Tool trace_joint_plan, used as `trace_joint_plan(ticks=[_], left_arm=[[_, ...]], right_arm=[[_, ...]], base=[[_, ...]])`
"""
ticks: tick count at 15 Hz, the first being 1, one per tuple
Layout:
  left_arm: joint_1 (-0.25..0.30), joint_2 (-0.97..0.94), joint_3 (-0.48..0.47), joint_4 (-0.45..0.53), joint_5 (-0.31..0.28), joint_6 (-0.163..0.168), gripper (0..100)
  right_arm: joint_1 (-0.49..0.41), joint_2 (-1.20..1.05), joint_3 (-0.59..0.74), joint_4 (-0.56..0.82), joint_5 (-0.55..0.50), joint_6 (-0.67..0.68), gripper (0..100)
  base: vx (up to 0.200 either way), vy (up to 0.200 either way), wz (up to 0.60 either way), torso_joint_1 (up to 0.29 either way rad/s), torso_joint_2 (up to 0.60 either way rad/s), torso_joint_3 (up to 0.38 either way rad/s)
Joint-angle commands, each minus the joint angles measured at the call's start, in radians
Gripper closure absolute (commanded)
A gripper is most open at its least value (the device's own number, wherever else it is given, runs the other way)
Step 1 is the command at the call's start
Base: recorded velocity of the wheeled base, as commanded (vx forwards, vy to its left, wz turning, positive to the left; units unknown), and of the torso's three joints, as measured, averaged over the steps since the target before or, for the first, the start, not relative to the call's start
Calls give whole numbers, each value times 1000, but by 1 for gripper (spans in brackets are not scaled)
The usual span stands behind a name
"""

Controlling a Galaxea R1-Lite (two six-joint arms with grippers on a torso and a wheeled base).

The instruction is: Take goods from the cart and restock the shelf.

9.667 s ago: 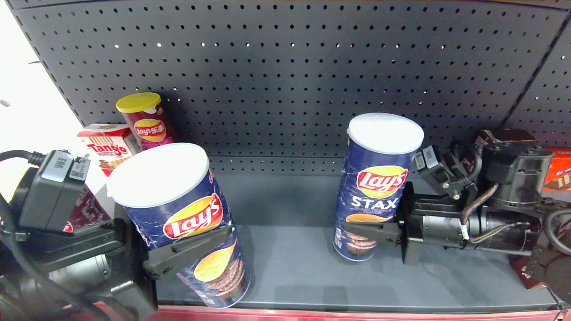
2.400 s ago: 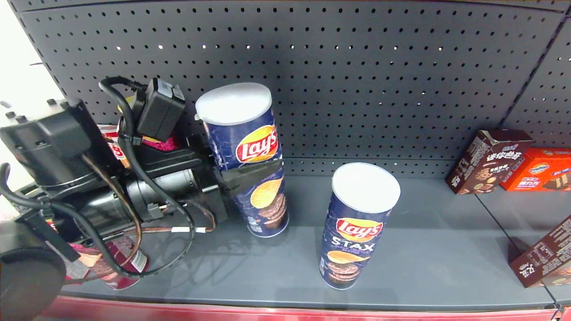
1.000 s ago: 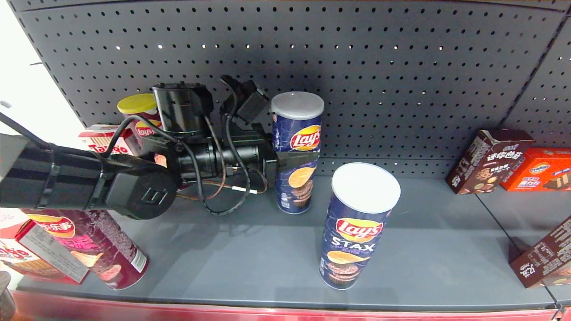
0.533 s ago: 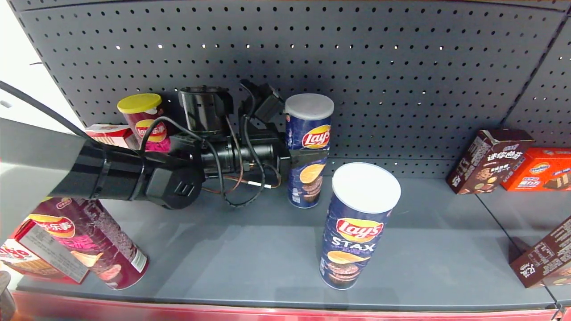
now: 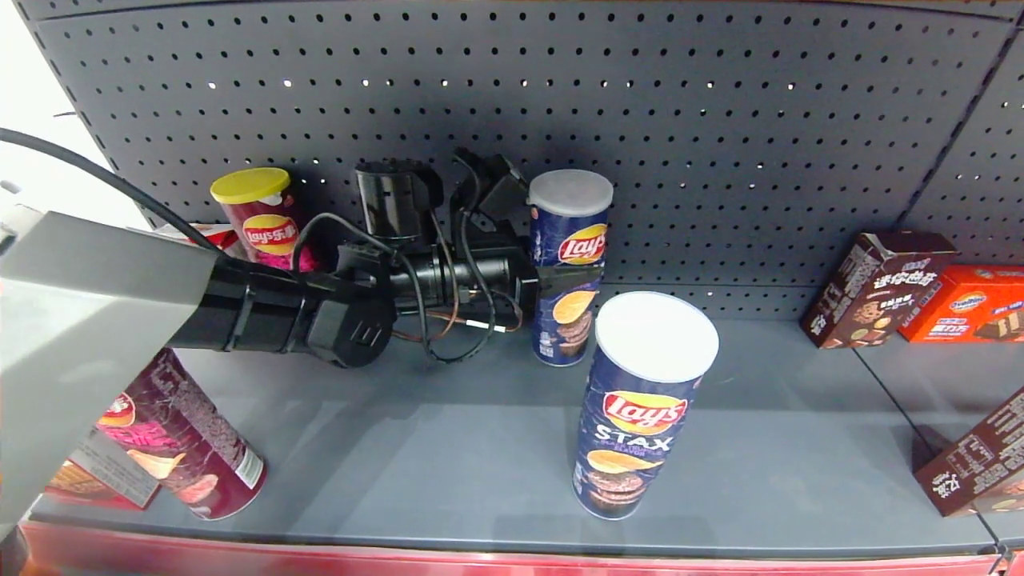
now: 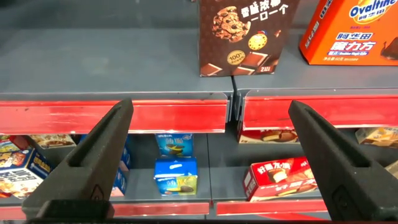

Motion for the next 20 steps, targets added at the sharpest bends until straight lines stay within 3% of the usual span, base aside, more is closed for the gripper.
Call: trace_joint_plan(ticks=[1, 13, 14, 20], left_arm=[[-1, 18, -8, -1, -7, 0, 100], [-1, 60, -10, -41, -5, 9, 100], [-2, 60, -10, -41, -5, 9, 0], [-8, 11, 52, -112, 0, 9, 0]], right_arm=[[0, 1, 0, 0, 0, 0, 0], [1, 1, 0, -2, 0, 0, 0], [1, 1, 0, 0, 0, 0, 0], [0, 1, 0, 0, 0, 0, 0]], base=[[0, 0, 0, 0, 0, 0], [0, 0, 0, 0, 0, 0], [0, 0, 0, 0, 0, 0], [0, 0, 0, 0, 0, 0]])
